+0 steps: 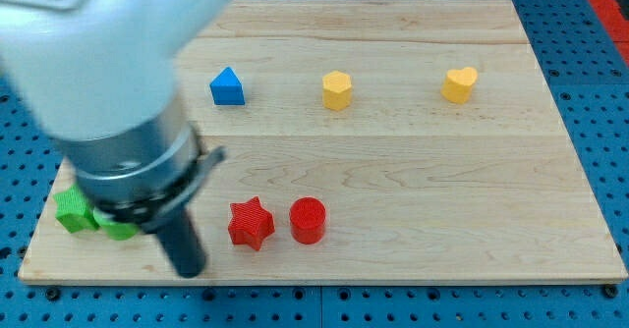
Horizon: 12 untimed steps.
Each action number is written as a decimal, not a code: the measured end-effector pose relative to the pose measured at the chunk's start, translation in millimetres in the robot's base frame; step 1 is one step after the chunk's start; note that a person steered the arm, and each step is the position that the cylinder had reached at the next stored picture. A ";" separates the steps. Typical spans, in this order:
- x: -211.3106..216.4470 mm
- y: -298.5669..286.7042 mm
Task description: Move the green blocks to the right
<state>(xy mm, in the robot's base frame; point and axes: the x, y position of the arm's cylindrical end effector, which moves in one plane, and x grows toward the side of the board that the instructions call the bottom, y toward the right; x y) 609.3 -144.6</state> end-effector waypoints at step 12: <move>-7.8 -139.1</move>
<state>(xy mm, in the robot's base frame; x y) 601.6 -283.7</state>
